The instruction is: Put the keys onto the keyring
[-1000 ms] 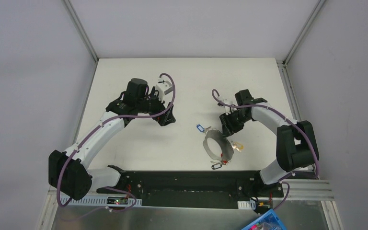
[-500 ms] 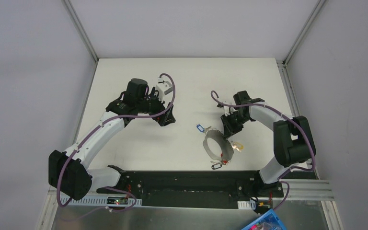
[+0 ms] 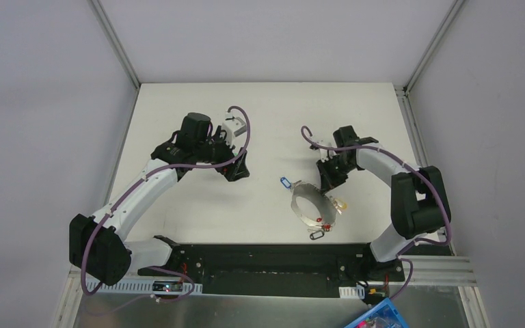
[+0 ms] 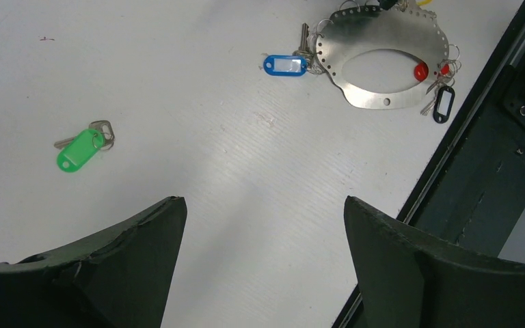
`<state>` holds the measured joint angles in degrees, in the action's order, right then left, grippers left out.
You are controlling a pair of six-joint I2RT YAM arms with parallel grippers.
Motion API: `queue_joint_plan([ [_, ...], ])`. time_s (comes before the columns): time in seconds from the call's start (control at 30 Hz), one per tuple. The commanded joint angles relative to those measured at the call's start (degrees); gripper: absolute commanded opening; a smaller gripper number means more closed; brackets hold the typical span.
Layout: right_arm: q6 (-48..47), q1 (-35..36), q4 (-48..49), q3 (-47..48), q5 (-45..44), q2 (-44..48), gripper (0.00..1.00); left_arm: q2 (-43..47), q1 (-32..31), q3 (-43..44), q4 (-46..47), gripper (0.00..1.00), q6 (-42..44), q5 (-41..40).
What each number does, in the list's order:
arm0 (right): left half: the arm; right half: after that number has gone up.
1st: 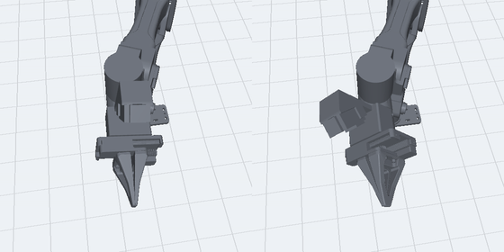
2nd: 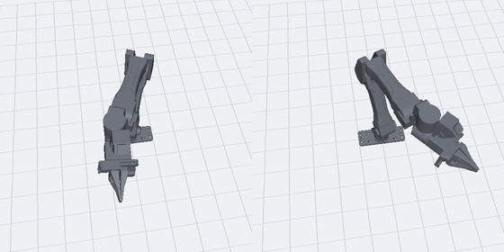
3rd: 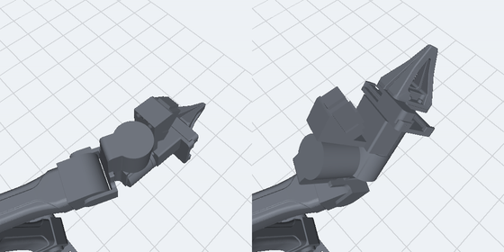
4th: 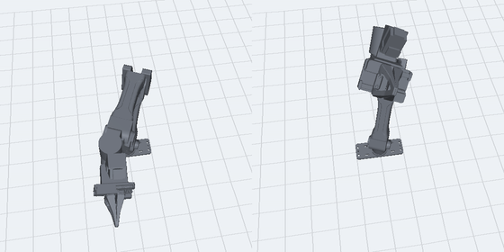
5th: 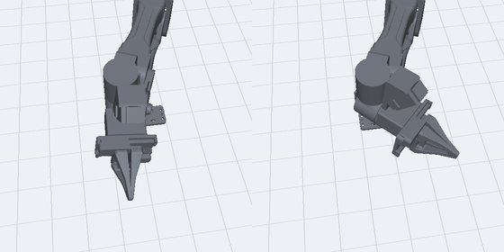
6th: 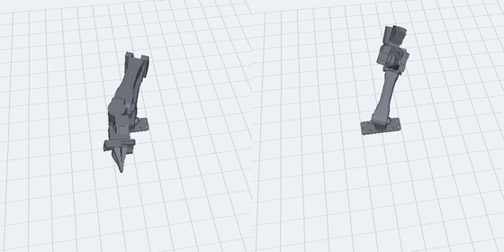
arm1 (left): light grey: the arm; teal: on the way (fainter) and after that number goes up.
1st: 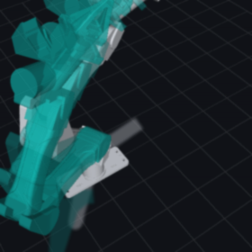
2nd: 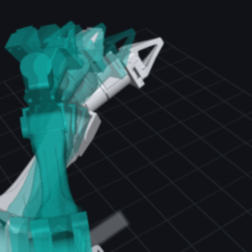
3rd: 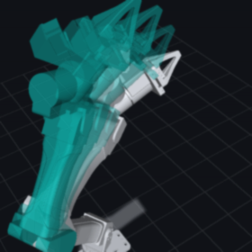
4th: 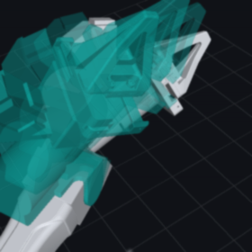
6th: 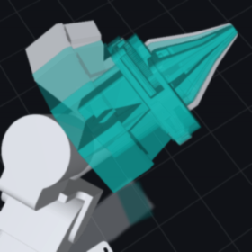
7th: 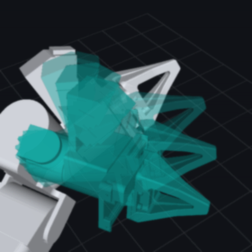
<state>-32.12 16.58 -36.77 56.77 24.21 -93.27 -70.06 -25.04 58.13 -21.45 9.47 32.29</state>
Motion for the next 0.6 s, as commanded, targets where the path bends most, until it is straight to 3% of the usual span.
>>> queue_joint_plan([
  [0.0,-0.58,-0.39,-1.37,3.43,-0.81,3.71,0.0,1.02,0.52,1.7,-0.87,0.87,0.81,-0.52],
  [0.27,-1.84,-0.65,0.6,5.1,3.31,8.27,0.0,0.74,0.6,3.1,-0.57,0.82,1.16,1.21],
  [0.57,-3.14,-0.75,8.52,3.98,16.8,16.65,0.0,-0.64,0.47,5.96,2.06,0.68,2.07,8.48],
])
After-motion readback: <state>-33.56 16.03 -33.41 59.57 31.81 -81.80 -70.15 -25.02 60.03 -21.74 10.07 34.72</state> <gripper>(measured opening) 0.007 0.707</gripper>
